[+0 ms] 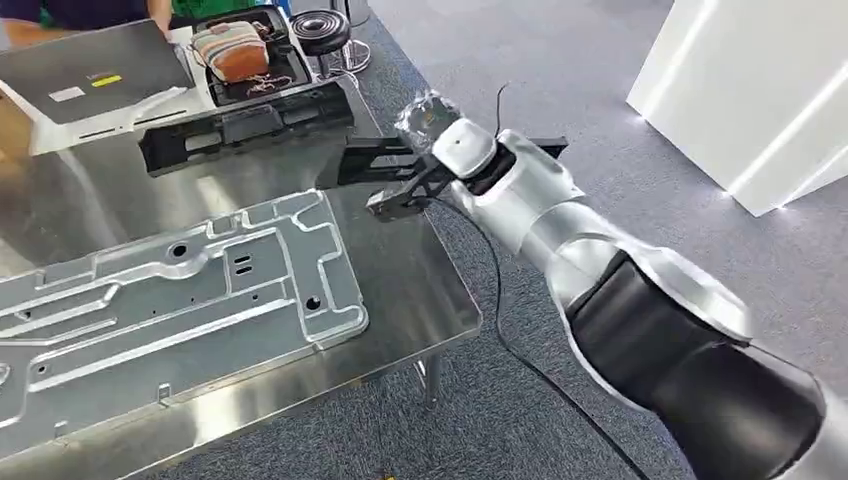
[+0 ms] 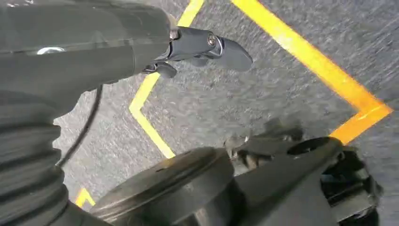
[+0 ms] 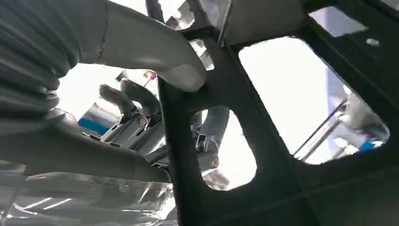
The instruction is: Take the parts from the cabinet and place them on the table.
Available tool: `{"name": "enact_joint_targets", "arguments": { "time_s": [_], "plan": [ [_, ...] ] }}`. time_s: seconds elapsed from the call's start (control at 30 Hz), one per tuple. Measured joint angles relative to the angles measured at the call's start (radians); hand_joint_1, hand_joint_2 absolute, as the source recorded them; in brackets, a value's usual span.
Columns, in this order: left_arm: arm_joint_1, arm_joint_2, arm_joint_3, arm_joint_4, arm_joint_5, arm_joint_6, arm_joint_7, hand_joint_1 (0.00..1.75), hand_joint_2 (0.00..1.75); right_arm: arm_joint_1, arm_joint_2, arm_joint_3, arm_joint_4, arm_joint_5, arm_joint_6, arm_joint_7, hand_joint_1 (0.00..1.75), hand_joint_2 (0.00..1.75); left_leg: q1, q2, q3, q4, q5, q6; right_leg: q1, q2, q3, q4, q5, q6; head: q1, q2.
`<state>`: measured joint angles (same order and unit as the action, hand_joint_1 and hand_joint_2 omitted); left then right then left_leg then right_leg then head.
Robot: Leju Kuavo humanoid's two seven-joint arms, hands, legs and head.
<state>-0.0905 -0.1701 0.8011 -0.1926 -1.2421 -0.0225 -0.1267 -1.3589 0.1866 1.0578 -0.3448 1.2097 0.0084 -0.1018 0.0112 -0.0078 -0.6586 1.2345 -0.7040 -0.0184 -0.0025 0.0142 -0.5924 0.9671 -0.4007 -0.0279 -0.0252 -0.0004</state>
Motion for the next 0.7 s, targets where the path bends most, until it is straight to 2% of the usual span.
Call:
{"name": "enact_joint_targets", "arguments": {
  "time_s": [0.03, 0.07, 0.1, 0.13, 0.17, 0.2, 0.27, 0.3, 0.33, 0.37, 0.4, 0.43, 0.47, 0.5, 0.53, 0.57, 0.63, 0.67, 0.7],
  "plan": [
    [-0.002, 0.000, 0.000, 0.000, -0.003, -0.001, 0.001, 0.00, 1.75, 0.012, 0.015, 0.003, 0.005, 0.005, 0.000, 0.001, 1.75, 1.75, 0.005, 0.002, -0.005, -0.053, 0.025, -0.004, -0.002, 0.000, 0.024, 0.001, -0.019, 0.004, 0.000, 0.000],
    [-0.002, 0.000, 0.000, 0.000, -0.007, -0.002, 0.002, 0.00, 1.75, 0.021, 0.027, 0.006, 0.009, 0.010, 0.000, 0.002, 1.75, 1.75, 0.010, 0.003, -0.004, -0.122, 0.106, -0.006, -0.003, -0.001, 0.047, 0.003, -0.039, 0.008, 0.000, 0.000],
    [0.001, 0.000, 0.000, 0.000, -0.008, -0.002, 0.005, 0.00, 1.75, 0.029, 0.040, 0.011, 0.013, 0.015, 0.000, 0.005, 1.75, 1.75, 0.016, 0.006, -0.006, -0.194, 0.243, -0.009, -0.003, -0.001, 0.057, 0.003, -0.057, 0.012, 0.000, 0.000],
    [0.004, -0.004, 0.000, 0.007, -0.009, -0.003, 0.007, 0.00, 1.75, 0.036, 0.049, 0.019, 0.020, 0.019, -0.002, 0.007, 1.75, 1.75, 0.014, 0.015, -0.021, -0.259, 0.363, -0.011, -0.001, 0.001, 0.072, 0.023, -0.073, 0.018, 0.000, 0.000],
    [-0.006, -0.003, 0.000, 0.006, -0.009, -0.003, 0.010, 0.00, 1.75, 0.038, 0.063, 0.024, 0.022, 0.025, -0.001, 0.007, 1.75, 1.75, 0.009, 0.018, -0.008, -0.236, 0.359, 0.003, -0.001, 0.007, 0.073, 0.018, -0.086, 0.028, 0.000, 0.000],
    [-0.016, -0.003, 0.000, 0.006, -0.011, -0.002, 0.010, 0.00, 1.75, 0.040, 0.077, 0.026, 0.023, 0.033, 0.000, 0.008, 1.75, 1.75, 0.002, 0.010, -0.006, -0.237, 0.353, 0.011, -0.002, 0.003, 0.081, 0.017, -0.101, 0.038, -0.001, 0.000],
    [-0.019, -0.003, -0.001, 0.006, -0.011, -0.001, 0.011, 0.00, 1.75, 0.035, 0.093, 0.027, 0.027, 0.037, 0.001, 0.010, 1.75, 1.75, 0.001, 0.009, 0.007, -0.239, 0.336, 0.029, -0.010, 0.001, 0.081, 0.042, -0.095, 0.044, 0.000, 0.000],
    [-0.020, -0.003, -0.001, 0.006, -0.011, 0.000, 0.011, 0.00, 1.75, 0.036, 0.102, 0.029, 0.026, 0.042, 0.000, 0.009, 1.75, 1.75, 0.001, 0.008, 0.020, -0.243, 0.329, 0.034, -0.013, -0.002, 0.065, 0.077, -0.093, 0.047, 0.000, 0.000],
    [-0.020, -0.003, 0.000, 0.006, -0.011, 0.002, 0.010, 0.00, 1.75, 0.035, 0.104, 0.029, 0.027, 0.047, 0.002, 0.009, 1.75, 1.75, 0.001, 0.009, 0.032, -0.243, 0.325, 0.039, -0.012, -0.006, 0.032, 0.139, -0.095, 0.049, 0.000, 0.000],
    [-0.021, -0.003, 0.000, 0.006, -0.010, 0.004, 0.007, 0.00, 1.75, 0.036, 0.108, 0.031, 0.028, 0.052, 0.003, 0.006, 1.75, 1.75, -0.001, 0.008, 0.042, -0.243, 0.314, 0.045, -0.012, -0.007, -0.019, 0.218, -0.112, 0.050, 0.000, 0.000],
    [-0.022, -0.003, 0.000, 0.006, -0.008, 0.007, 0.002, 0.00, 1.75, 0.041, 0.109, 0.032, 0.029, 0.056, 0.005, 0.002, 1.75, 1.75, -0.003, 0.007, 0.054, -0.243, 0.303, 0.048, -0.010, -0.008, -0.075, 0.292, -0.148, 0.051, 0.000, 0.000],
    [-0.022, -0.003, 0.000, 0.006, -0.007, 0.011, -0.002, 0.00, 1.75, 0.047, 0.110, 0.034, 0.030, 0.063, 0.007, -0.001, 1.75, 1.75, -0.006, 0.003, 0.065, -0.243, 0.292, 0.050, -0.009, -0.008, -0.119, 0.339, -0.189, 0.050, 0.000, 0.000],
    [-0.022, -0.003, 0.000, 0.006, -0.005, 0.017, -0.004, 0.00, 1.75, 0.052, 0.113, 0.035, 0.031, 0.069, 0.008, -0.003, 1.75, 1.75, -0.009, -0.002, 0.077, -0.243, 0.282, 0.052, -0.008, -0.008, -0.147, 0.351, -0.212, 0.047, 0.000, 0.000],
    [-0.021, -0.003, 0.000, 0.006, -0.004, 0.021, -0.006, 0.00, 1.75, 0.055, 0.114, 0.037, 0.032, 0.073, 0.011, -0.005, 1.75, 1.75, -0.011, -0.006, 0.091, -0.243, 0.271, 0.053, -0.004, -0.008, -0.158, 0.329, -0.209, 0.042, 0.000, 0.000],
    [-0.019, -0.004, 0.000, 0.006, -0.003, 0.023, -0.006, 0.00, 1.75, 0.056, 0.114, 0.041, 0.034, 0.077, 0.013, -0.005, 1.75, 1.75, -0.013, -0.011, 0.105, -0.243, 0.259, 0.053, 0.003, -0.008, -0.155, 0.273, -0.174, 0.033, 0.000, 0.000],
    [-0.017, -0.005, 0.000, 0.006, -0.002, 0.023, -0.006, 0.00, 1.75, 0.056, 0.114, 0.044, 0.037, 0.084, 0.016, -0.005, 1.75, 1.75, -0.015, -0.014, 0.118, -0.243, 0.248, 0.053, 0.013, -0.008, -0.142, 0.189, -0.105, 0.019, 0.000, 0.000],
    [-0.015, -0.019, 0.000, 0.010, -0.002, 0.024, -0.001, 0.00, 1.75, 0.056, 0.117, 0.050, 0.040, 0.098, 0.019, -0.007, 1.75, 1.75, -0.018, -0.015, 0.131, -0.241, 0.230, 0.051, 0.039, -0.007, -0.121, 0.024, 0.080, -0.015, 0.000, 0.000],
    [-0.016, -0.021, 0.000, 0.010, -0.006, 0.025, 0.000, 0.00, 1.75, 0.058, 0.121, 0.053, 0.041, 0.104, 0.021, -0.008, 1.75, 1.75, -0.019, -0.020, 0.133, -0.242, 0.221, 0.045, 0.042, 0.002, -0.118, 0.024, 0.078, -0.016, 0.000, 0.000],
    [-0.020, -0.023, 0.000, 0.010, -0.008, 0.026, 0.001, 0.00, 1.75, 0.059, 0.129, 0.055, 0.040, 0.107, 0.023, -0.009, 1.75, 1.75, -0.020, -0.019, 0.137, -0.244, 0.213, 0.041, 0.039, -0.001, -0.115, 0.021, 0.085, -0.017, -0.001, 0.000]
  ]
}}
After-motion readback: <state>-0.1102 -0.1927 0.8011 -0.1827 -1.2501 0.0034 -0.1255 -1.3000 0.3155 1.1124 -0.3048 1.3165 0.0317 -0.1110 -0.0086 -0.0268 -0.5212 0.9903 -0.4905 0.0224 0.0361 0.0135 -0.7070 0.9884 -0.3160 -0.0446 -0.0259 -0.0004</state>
